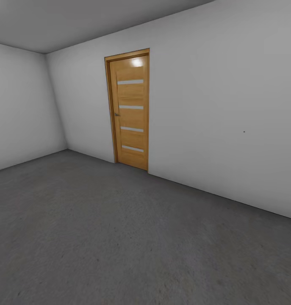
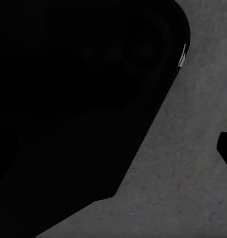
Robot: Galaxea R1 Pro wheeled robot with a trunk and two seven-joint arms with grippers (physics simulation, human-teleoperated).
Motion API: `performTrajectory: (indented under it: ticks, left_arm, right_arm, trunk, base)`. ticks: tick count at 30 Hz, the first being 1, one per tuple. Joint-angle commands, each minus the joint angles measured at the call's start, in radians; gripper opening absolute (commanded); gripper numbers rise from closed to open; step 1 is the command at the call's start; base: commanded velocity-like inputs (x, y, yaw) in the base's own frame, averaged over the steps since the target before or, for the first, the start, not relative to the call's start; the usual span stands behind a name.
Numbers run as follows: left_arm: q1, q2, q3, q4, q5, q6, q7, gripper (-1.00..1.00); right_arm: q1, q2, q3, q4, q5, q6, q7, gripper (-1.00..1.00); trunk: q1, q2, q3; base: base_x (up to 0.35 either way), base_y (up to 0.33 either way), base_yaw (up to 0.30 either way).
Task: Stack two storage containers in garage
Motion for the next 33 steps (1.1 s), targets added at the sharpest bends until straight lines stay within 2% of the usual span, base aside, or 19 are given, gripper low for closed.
performTrajectory:
  ticks: [1,17,18,19,20,22,25,33]
  left_arm:
    - [0.0,0.0,0.0,0.0,0.001,0.0,0.0,1.0]
    - [0.0,0.0,0.0,0.0,0.001,0.0,0.0,1.0]
    - [0.001,0.001,0.001,-0.005,-0.005,0.003,-0.001,1.0]
    - [0.001,0.003,0.001,-0.009,-0.005,0.001,0.0,1.0]
    - [0.001,0.004,0.001,-0.012,-0.004,0.001,-0.001,1.0]
    - [0.001,0.005,0.0,-0.015,-0.004,0.0,0.0,1.0]
    - [0.001,0.005,0.0,-0.016,-0.004,0.0,0.0,1.0]
    - [0.001,0.005,0.0,-0.014,-0.004,0.0,-0.001,1.0]
  right_arm:
    - [0.0,0.0,0.003,0.0,0.001,0.0,0.001,1.0]
    - [0.0,0.0,0.003,0.0,0.001,0.0,0.001,1.0]
    - [0.001,-0.001,-0.286,0.001,-0.004,-0.004,-0.005,1.0]
    - [0.0,0.0,-0.219,0.001,-0.004,-0.004,-0.006,1.0]
    - [0.0,0.0,-0.176,0.001,-0.003,-0.004,-0.005,1.0]
    - [0.0,0.001,-0.139,0.001,-0.003,-0.003,-0.005,1.0]
    - [0.0,0.001,-0.122,0.001,-0.003,-0.004,-0.006,1.0]
    - [0.0,0.001,-0.116,0.001,-0.002,-0.003,-0.005,1.0]
  trunk:
    - [0.0,0.0,-0.001]
    - [0.0,0.0,-0.001]
    - [0.0,0.0,-0.001]
    - [0.0,0.0,-0.001]
    - [0.0,0.0,-0.001]
    - [0.0,0.0,-0.001]
    - [0.0,0.0,-0.001]
    - [0.0,0.0,-0.001]
  base:
    - [0.0,0.0,0.0]
    - [0.0,0.0,0.0]
    - [0.0,0.0,0.0]
    - [0.0,0.0,0.0]
    - [0.0,0.0,0.0]
    - [0.0,0.0,0.0]
    - [0.0,0.0,0.0]
    - [0.0,0.0,0.0]
